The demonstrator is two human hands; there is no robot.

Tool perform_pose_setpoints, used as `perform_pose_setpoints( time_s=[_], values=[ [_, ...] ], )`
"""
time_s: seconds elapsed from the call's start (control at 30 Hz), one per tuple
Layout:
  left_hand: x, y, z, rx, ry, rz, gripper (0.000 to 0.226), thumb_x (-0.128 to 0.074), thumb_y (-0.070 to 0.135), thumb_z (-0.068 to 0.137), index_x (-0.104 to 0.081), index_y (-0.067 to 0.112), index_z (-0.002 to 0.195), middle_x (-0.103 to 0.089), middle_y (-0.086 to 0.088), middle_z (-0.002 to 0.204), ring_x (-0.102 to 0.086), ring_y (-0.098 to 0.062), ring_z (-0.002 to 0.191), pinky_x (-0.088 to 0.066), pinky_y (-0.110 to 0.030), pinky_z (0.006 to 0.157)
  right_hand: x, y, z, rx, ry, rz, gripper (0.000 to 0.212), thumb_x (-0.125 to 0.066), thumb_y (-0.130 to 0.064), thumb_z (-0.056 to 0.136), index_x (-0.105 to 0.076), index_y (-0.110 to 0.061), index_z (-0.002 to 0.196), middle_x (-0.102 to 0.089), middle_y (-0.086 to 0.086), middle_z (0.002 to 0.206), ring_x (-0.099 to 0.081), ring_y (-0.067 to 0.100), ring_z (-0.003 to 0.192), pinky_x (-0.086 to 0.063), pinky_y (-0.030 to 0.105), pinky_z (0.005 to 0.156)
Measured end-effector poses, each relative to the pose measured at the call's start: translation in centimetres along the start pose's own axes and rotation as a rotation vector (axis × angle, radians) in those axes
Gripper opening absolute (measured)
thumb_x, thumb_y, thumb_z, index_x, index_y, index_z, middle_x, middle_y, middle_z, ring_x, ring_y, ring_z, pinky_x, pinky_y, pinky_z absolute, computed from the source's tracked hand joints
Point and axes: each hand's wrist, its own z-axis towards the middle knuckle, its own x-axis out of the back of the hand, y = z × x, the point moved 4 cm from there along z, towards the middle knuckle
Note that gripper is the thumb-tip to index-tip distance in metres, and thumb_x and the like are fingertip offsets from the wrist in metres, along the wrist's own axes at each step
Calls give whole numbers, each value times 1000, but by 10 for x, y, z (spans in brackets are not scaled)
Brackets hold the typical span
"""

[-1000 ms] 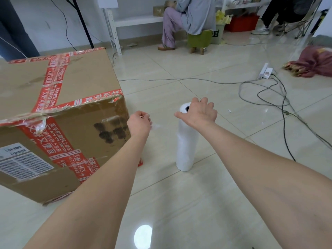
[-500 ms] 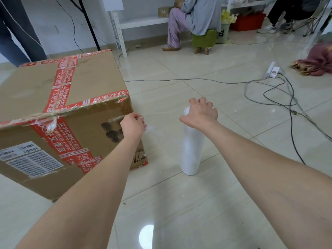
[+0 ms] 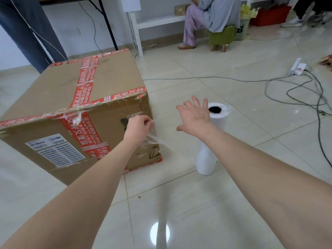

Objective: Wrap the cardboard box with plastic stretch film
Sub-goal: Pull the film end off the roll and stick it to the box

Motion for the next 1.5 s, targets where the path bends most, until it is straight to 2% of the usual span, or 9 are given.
perform_pose_setpoints(
  time_s=[0.13, 0.27, 0.37, 0.47, 0.57, 0.73, 0.97, 1.27, 1.5],
  values=[
    [-4, -2, -1, 0, 26, 49, 18, -51, 17, 96, -66, 8, 92, -62, 0, 76, -58, -16, 67, -47, -26, 63, 4, 20, -4, -233, 173, 23, 78, -65, -56, 77, -31, -25, 140, -22, 9, 151, -6, 37, 143, -6, 58, 111],
    [-13, 4, 0, 180, 91, -28, 15, -47, 18, 96, -60, 11, 91, -62, -3, 81, -54, -12, 63, -43, -22, 56, 6, 57, -15, -479, 54, 81, 75, -57, -67, 76, -40, -20, 132, -36, 12, 135, -37, 35, 123, -35, 41, 90],
    [-19, 8, 1, 376, 130, -193, 21, -42, 15, 97, -60, 7, 104, -64, -6, 88, -58, -18, 70, -48, -24, 60, 9, 68, -16, -498, -32, 146, 70, -59, -63, 77, -42, -19, 129, -39, 10, 127, -43, 32, 112, -33, 33, 72],
    [-23, 9, 0, 558, 141, -404, 19, -38, 13, 100, -56, 7, 100, -62, -7, 71, -61, -16, 56, -45, -16, 36, 9, 70, -16, -438, -76, 177, 62, -64, -46, 80, -41, -20, 131, -36, 8, 129, -40, 33, 116, -34, 34, 73],
    [-17, 6, -2, 616, 174, -397, 24, -35, 12, 101, -57, 4, 102, -62, -11, 84, -67, -14, 60, -49, -18, 47, 9, 68, -18, -368, -118, 209, 58, -61, -28, 79, -40, -22, 133, -34, 7, 131, -37, 32, 119, -36, 36, 80],
    [-6, -13, -6, 490, 159, -367, 15, -47, 13, 98, -61, 9, 100, -62, -4, 85, -61, -15, 63, -49, -18, 44, 10, 69, -20, -376, -130, 119, 62, -61, -36, 76, -40, -24, 133, -37, 5, 131, -36, 32, 124, -29, 48, 103],
    [6, -26, -15, 312, 50, -265, 10, -60, 16, 91, -69, 13, 88, -68, -6, 83, -66, -20, 71, -55, -25, 64, 12, 74, -22, -515, -127, 168, 54, -61, -41, 79, -44, -18, 124, -41, 8, 118, -45, 29, 91, -34, 32, 72],
    [17, -22, -21, 234, 50, -258, 10, -67, 7, 84, -73, 9, 92, -68, -2, 75, -62, -9, 61, -46, -10, 56, 14, 64, -22, -408, -173, 177, 55, -57, -24, 79, -39, -21, 131, -37, 6, 127, -42, 33, 115, -34, 36, 77],
    [18, -29, -21, 267, 111, -202, 9, -63, 14, 89, -71, 9, 91, -67, -7, 77, -62, -19, 68, -46, -20, 61, 17, 70, -28, -531, -93, 180, 69, -63, -59, 73, -43, -19, 125, -42, 9, 121, -44, 30, 105, -32, 32, 70]
  ],
)
